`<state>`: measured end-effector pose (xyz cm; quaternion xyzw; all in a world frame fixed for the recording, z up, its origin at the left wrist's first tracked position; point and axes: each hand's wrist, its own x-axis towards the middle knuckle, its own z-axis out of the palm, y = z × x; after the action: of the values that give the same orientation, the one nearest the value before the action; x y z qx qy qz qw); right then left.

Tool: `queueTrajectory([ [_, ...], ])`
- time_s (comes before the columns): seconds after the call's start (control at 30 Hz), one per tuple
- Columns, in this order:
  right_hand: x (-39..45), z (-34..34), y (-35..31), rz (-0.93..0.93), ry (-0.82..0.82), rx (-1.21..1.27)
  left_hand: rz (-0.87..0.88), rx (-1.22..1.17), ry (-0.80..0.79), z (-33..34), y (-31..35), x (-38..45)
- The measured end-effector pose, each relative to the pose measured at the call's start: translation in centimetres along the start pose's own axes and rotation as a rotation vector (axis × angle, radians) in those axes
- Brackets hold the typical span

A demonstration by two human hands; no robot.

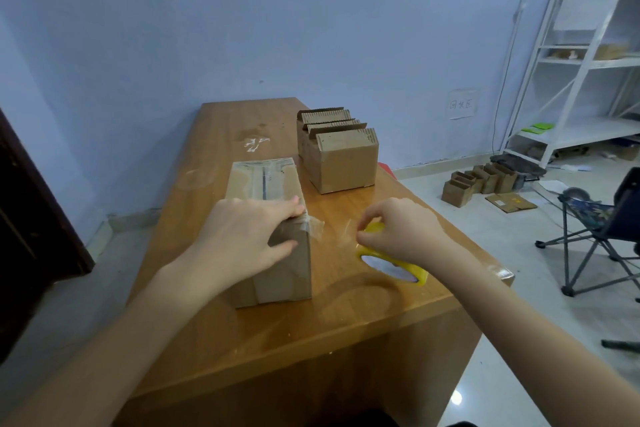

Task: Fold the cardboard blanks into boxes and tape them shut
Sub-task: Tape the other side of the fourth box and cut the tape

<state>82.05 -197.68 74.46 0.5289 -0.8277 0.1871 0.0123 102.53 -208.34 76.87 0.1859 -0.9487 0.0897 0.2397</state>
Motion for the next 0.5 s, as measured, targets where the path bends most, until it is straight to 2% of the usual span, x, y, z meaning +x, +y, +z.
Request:
queueTrajectory([
  [0.2,-0.1,2.7,-0.6,-0.041,0.048,-0.468,-0.033,0.08,-0.017,-0.1,1.3,0.1],
  [0.3,-0.7,4.3,-1.0,-0.006,0.003,-0.611,-0.051,-0.003,-0.032,0.0,1.2,0.1],
  [0.4,-1.5,5.7,-0.9,0.025,-0.016,-0.656,-0.03,-0.008,-0.025,0.6,0.6,-0.8],
  [0.5,-1.7,5.0,-1.4,0.07,0.128,-0.554,-0.072,-0.032,-0.008,-0.1,-0.1,-2.2],
])
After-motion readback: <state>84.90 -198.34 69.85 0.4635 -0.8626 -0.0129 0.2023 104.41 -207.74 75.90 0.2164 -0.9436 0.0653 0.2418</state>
